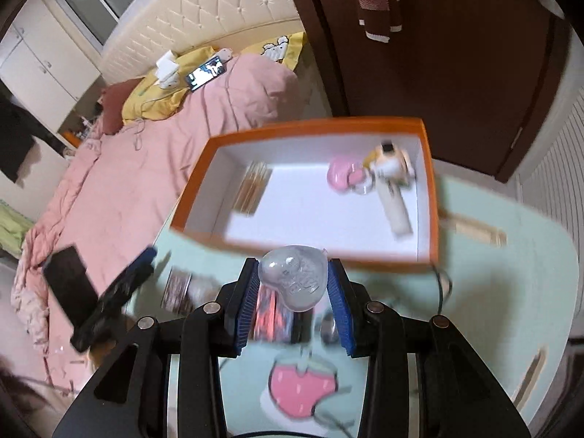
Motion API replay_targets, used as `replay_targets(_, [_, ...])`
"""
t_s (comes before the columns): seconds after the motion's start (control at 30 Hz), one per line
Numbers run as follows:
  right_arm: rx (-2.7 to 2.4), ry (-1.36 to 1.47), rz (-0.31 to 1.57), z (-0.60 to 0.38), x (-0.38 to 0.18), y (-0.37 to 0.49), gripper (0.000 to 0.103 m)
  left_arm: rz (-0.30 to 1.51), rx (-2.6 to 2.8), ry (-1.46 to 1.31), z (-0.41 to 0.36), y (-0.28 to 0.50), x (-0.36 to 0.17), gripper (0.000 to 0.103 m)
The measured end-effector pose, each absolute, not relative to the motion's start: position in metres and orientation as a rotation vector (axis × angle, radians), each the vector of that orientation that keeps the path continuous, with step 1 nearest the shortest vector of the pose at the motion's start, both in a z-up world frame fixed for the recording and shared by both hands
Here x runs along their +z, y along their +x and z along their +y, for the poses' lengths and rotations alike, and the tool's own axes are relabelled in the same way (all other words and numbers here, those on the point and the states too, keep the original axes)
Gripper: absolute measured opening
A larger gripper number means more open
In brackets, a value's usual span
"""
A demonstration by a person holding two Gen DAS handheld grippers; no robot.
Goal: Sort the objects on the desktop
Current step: 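Lift the clear dish out and place it on the table with the right gripper, then reach the left gripper into the orange box toward the pink heart item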
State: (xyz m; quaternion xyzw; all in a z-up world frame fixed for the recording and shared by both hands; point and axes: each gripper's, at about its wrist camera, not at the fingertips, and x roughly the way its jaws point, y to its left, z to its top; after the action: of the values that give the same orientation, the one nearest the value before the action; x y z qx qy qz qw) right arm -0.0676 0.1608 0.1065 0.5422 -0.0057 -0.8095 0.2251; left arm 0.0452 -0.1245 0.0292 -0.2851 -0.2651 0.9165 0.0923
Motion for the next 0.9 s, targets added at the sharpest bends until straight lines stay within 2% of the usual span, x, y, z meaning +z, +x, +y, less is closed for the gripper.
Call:
replay_targets(0.33, [-2.313, 1.509, -0.006, 0.186, 0.063, 0.003, 0.04, -0.786, 2.739, -0.835, -0.126, 0.047, 0.029, 0.086])
replay_targets(0.5, [-2.409, 1.295, -0.076, 0.192, 0.066, 0.013, 0.041, -0.809, 2.743, -0.838, -0.128, 0.046, 0.029, 0.086])
replay_targets(0.57, [-2.427, 1.201, -0.129, 0.198, 0.071, 0.018, 0.05, -0.819, 2.745, -0.843, -0.129, 0.046, 0.028, 0.086])
replay_targets(0.63, [-2.446, 1.122, -0.181, 0.205, 0.074, 0.023, 0.079, -0.824, 2.748, -0.848, -0.129, 0.045, 0.028, 0.086])
replay_targets(0.9, [-2.559, 0.976, -0.409, 0.24, 0.064, 0.031, 0.08, -0.801, 2.77, -0.858, -0.124, 0.042, 0.036, 0.086])
